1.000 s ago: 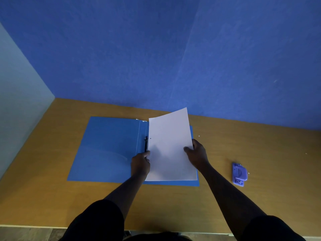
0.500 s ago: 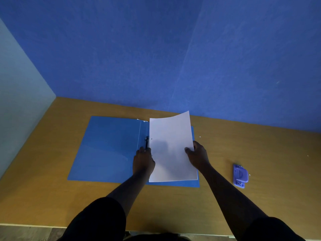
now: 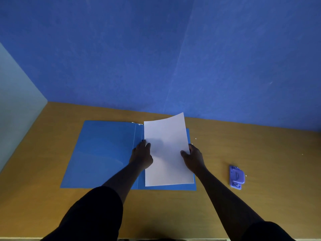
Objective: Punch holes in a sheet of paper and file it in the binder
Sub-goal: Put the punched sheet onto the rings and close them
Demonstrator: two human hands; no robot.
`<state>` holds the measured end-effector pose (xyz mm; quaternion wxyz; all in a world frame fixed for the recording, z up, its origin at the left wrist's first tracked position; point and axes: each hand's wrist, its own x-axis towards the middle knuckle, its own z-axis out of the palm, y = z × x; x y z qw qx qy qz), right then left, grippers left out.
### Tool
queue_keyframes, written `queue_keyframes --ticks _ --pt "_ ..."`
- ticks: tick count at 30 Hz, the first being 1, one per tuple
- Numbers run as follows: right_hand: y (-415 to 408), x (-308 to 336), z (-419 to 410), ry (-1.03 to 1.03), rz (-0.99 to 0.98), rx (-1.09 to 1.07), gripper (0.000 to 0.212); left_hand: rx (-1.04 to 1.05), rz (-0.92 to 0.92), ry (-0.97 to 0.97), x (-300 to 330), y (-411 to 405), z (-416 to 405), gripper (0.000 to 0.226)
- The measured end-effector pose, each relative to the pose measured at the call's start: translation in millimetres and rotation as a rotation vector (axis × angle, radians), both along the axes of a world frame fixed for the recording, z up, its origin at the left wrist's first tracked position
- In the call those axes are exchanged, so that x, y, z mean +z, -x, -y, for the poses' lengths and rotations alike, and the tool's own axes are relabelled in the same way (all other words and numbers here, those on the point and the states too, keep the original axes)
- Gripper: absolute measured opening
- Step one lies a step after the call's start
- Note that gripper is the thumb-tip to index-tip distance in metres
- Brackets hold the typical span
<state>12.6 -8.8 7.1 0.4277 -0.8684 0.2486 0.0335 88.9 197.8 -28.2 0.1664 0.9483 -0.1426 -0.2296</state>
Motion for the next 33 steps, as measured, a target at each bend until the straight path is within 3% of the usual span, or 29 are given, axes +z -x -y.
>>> queue_keyframes --ticks 9,16,20,25,33 --pt "0.7 -5.1 4.1 -0.056 -0.025 -0.027 0.021 -0.040 0.066 -0.100 2.6 -15.3 3.4 0.060" --pt "0.1 -13.6 6.3 -0.061 -0.078 -0.047 0.018 -0.223 0.128 -0.215 -7.3 -19.1 3.0 0.072" --pt "4.4 -22.1 9.1 -0.033 -0.125 -0.060 0.010 -0.253 0.101 -0.238 -7.7 -17.9 6.9 0.067" --pt "2.7 -28.3 12.9 -0.016 -0.175 -0.078 0.028 -0.153 0.073 -0.112 -9.3 -17.0 5.1 0.064" --pt "0.6 -36.5 24.0 0.054 -0.295 -0.151 0.041 0.177 0.280 0.284 -6.3 -3.1 -18.6 0.040"
